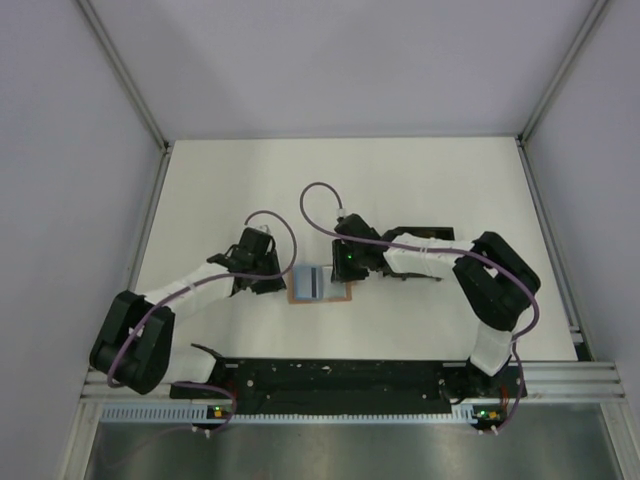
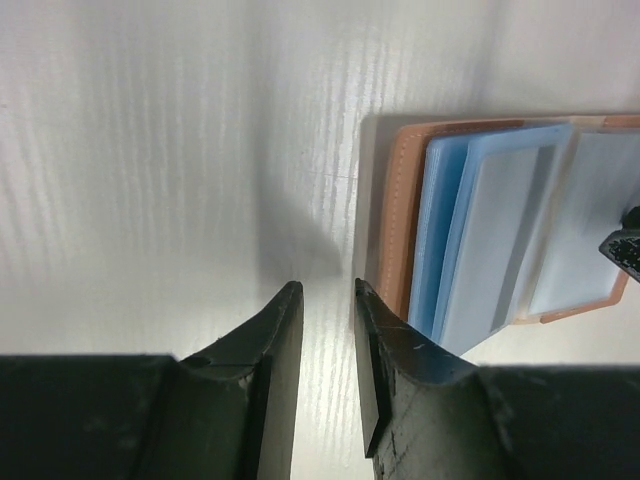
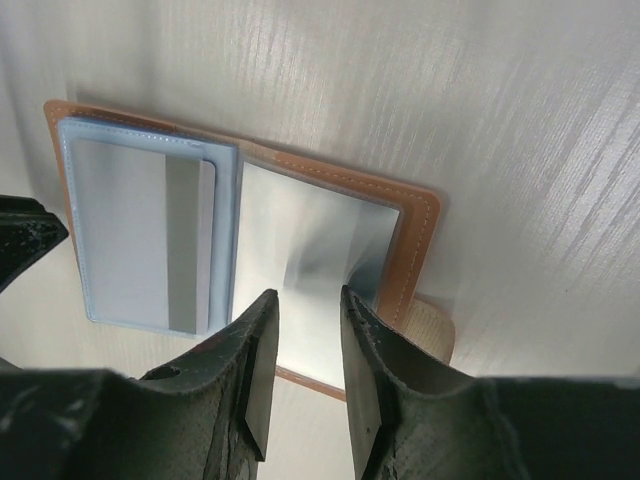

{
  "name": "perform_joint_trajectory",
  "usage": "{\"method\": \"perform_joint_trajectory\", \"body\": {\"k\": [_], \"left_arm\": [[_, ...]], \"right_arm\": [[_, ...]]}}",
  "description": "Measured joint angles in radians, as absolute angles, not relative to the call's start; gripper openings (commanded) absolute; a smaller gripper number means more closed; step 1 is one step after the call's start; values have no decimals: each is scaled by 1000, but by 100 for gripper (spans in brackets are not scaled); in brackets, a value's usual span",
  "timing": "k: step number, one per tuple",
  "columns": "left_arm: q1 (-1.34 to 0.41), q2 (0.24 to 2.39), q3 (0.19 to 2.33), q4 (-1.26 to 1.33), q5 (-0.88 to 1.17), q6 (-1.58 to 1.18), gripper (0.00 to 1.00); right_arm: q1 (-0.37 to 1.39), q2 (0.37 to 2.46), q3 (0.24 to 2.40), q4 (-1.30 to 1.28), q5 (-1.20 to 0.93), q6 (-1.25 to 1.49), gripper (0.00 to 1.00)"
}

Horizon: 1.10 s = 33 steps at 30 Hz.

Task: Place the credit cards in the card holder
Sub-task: Insert the credit card into the card holder, then pick up the storage box at the center of the board.

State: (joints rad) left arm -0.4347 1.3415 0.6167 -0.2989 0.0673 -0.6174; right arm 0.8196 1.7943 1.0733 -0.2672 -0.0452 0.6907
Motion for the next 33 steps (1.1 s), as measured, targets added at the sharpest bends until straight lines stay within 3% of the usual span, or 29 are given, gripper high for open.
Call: {"method": "perform_joint_trajectory", "body": {"k": [7,14,22,23,33], "left_arm": [[-435,1244,669,-376,-8,-614,42],[-435,1202,764,-366,2,-606,43],[-440,1229,767,-331,110,-603,44],[-442,1236,767,-326,120,-603,48],[-512,1343,873,-275,206,-600,56]], "right_arm": [[816,1784,1100,-306,-41,662,40],[801,1725,1135,-312,-51,646,41],[768,1673,1135,-312,-65,645,41],[767,1668,1135,-313,-67,646,42],[613,1459,1097,-326,-63,637,46]]}}
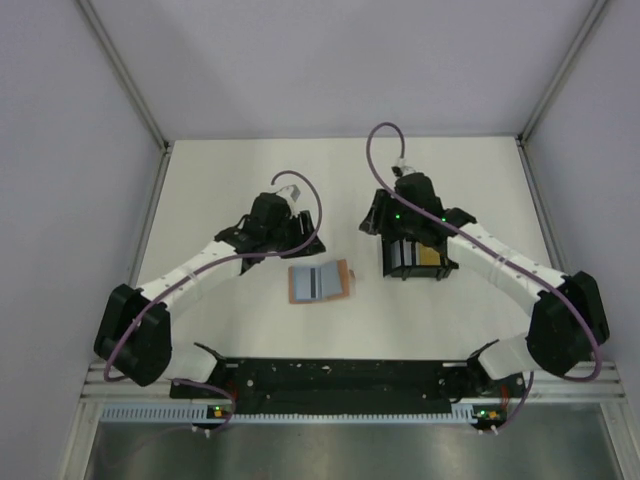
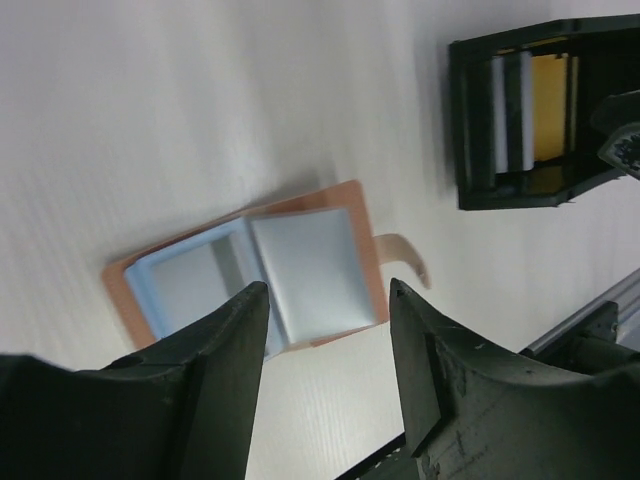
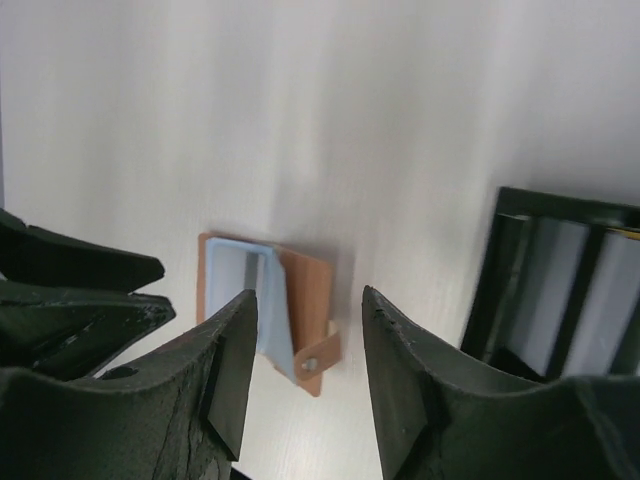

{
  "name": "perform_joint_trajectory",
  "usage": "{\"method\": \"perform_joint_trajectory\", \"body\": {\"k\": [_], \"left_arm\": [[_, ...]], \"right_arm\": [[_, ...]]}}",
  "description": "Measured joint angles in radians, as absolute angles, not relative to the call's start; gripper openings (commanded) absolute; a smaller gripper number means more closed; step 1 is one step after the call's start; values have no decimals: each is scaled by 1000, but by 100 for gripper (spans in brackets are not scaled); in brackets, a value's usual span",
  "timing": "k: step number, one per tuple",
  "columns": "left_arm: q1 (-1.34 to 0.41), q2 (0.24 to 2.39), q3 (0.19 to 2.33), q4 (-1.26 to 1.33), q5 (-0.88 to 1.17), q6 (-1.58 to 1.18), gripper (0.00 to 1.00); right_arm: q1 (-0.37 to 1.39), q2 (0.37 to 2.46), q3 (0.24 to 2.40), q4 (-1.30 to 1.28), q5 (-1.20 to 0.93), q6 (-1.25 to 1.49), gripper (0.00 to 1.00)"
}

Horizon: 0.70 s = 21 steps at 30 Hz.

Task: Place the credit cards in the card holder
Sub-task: Pick up the storage box at the center of the board.

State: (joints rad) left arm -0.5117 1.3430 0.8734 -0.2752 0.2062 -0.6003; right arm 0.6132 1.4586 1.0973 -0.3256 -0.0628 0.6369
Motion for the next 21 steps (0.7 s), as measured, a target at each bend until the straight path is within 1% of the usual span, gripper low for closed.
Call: {"method": "perform_joint_trajectory", "body": {"k": [4,8,11,14,18,21], "left_arm": [[-553,1463,978,-199,257,-605,54],[-580,1606,1034,-139,298,-627,55],[-605,1678,1058,-136,314,-635,55],[-632,1755,1139,-126,359,-651,56],[-657,1829,1227,-84,400,-667,56],[-665,1863,1243,-56,424,-679,57]], "right_arm": [[486,1372,1019,-334,-62,625,46],[389,1354,948,-358,-67,604,47],[335,1355,903,-376,-78,592,48],[289,1354,879,-392,-92,582,52],[236,1354,870,-399,-109,566,53],[214,1354,870,-398,-125,555,54]]}}
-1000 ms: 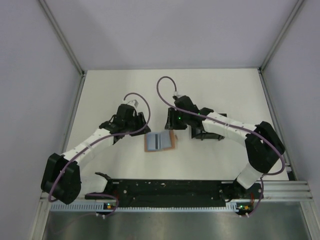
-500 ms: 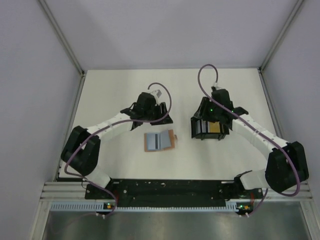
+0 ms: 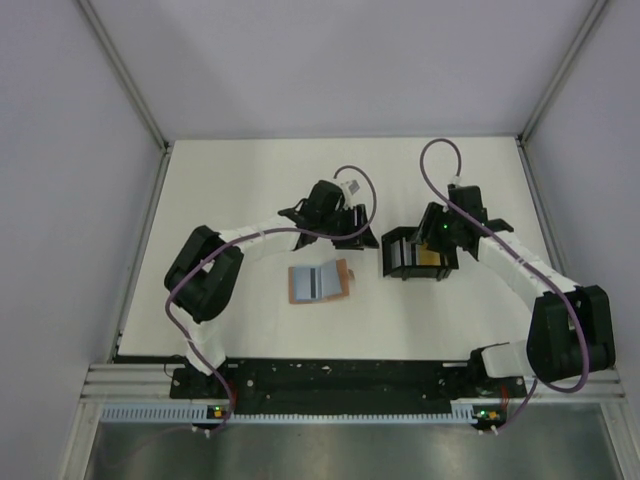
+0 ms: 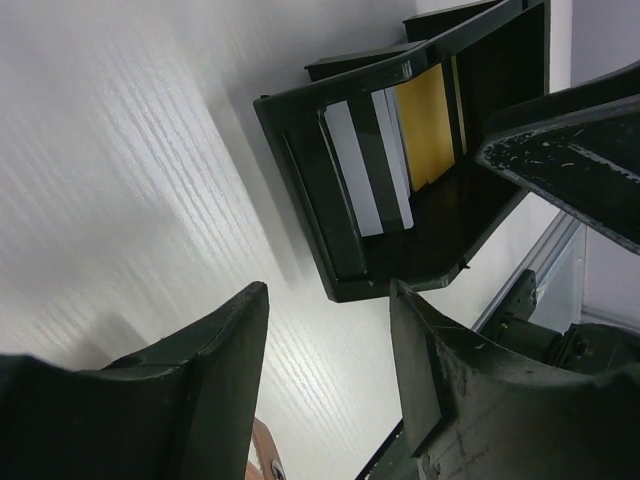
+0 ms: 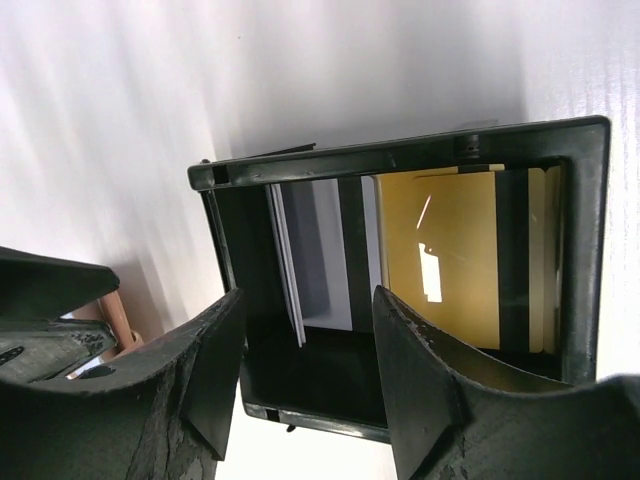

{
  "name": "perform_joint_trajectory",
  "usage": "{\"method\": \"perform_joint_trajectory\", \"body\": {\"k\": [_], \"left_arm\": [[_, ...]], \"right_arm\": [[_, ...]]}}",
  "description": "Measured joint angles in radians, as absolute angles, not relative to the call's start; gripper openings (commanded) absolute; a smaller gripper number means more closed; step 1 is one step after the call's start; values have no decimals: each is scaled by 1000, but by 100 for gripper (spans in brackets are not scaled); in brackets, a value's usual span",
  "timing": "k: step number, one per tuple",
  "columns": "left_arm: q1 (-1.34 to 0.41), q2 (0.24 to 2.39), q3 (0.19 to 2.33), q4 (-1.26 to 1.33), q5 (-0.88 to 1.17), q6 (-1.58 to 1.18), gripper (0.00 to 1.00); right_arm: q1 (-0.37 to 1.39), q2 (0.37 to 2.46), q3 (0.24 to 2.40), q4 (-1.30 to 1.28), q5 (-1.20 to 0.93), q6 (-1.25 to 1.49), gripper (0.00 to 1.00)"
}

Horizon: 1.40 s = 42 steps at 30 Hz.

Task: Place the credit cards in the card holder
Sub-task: Pick up the storage box at the center of the board.

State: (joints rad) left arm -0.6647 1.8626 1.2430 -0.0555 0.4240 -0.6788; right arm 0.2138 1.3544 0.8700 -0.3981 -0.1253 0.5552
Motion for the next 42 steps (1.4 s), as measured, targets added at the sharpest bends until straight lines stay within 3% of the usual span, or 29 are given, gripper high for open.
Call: {"method": "perform_joint_trajectory", "body": {"k": [9,20,29,42], "left_arm": [[-678,1909,1312,-78,441,-686,62],[-736,2041,1383,-161,420,-681,59],[-762,2075,1382,-163,438,-679,28],[-772,2076,1382,-127,479,-677,0]], "right_arm": [[168,1355,869,-412,-152,531,59],[162,1467,872,-443,-154,495,63],[161,1591,971,-492,-145,443,63],[160,1618,974,-440,-295,419,55]]}}
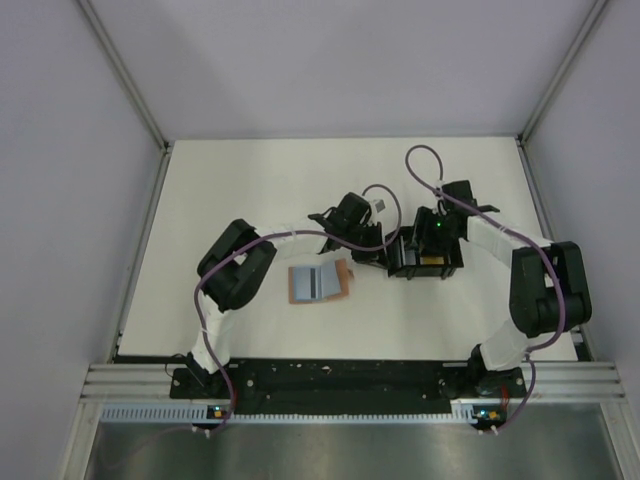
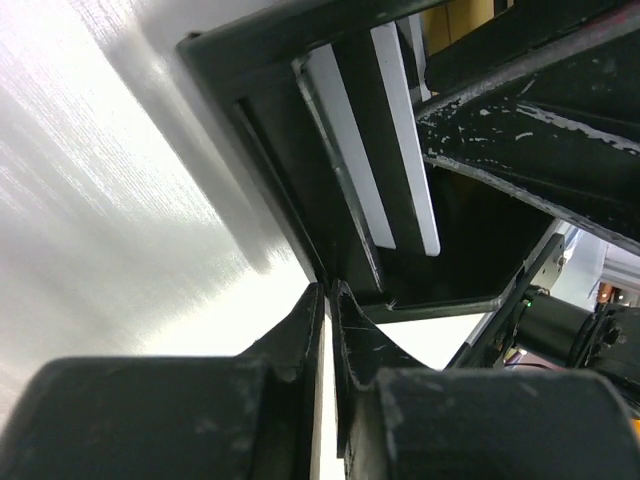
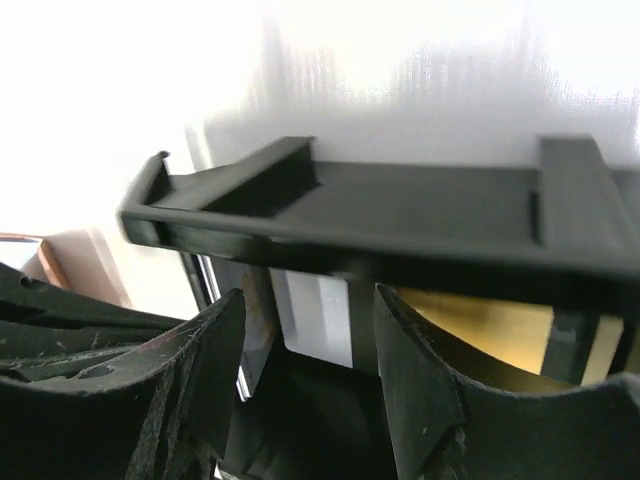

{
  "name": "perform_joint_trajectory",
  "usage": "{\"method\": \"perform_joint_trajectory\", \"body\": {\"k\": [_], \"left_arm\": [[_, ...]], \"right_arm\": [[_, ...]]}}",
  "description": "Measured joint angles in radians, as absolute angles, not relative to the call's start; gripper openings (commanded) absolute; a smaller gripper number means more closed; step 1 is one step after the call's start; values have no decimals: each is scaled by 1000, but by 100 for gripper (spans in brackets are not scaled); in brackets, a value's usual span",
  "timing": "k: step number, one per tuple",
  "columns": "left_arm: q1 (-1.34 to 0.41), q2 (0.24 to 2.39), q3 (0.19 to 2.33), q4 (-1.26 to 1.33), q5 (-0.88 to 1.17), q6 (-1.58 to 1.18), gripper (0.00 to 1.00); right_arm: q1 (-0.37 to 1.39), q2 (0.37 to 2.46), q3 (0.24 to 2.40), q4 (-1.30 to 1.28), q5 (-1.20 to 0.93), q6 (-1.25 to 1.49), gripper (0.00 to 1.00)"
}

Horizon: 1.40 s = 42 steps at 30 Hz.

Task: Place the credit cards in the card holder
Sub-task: Pick up the storage box at the center of the board.

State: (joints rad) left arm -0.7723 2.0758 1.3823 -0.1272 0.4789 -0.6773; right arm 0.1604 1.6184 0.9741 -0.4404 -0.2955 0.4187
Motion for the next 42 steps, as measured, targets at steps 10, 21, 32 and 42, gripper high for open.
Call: {"method": "perform_joint_trajectory", "body": {"k": [10,21,32,42], "left_arm": [[-773,2069,1349,-66,483,-679,0],[-780,2022,1265,-11,458,-756,0],[-811,1967,1180,22,412,-821,0],[-807,1963,1134,4,415,-815,0]], "right_arm": [[160,1554,980,-490,-190,411,56],[247,1512,983,-637,77,416,73],[278,1561,987,-720,189,486,78],[274,1639,1023,-724,144,484,80]]}}
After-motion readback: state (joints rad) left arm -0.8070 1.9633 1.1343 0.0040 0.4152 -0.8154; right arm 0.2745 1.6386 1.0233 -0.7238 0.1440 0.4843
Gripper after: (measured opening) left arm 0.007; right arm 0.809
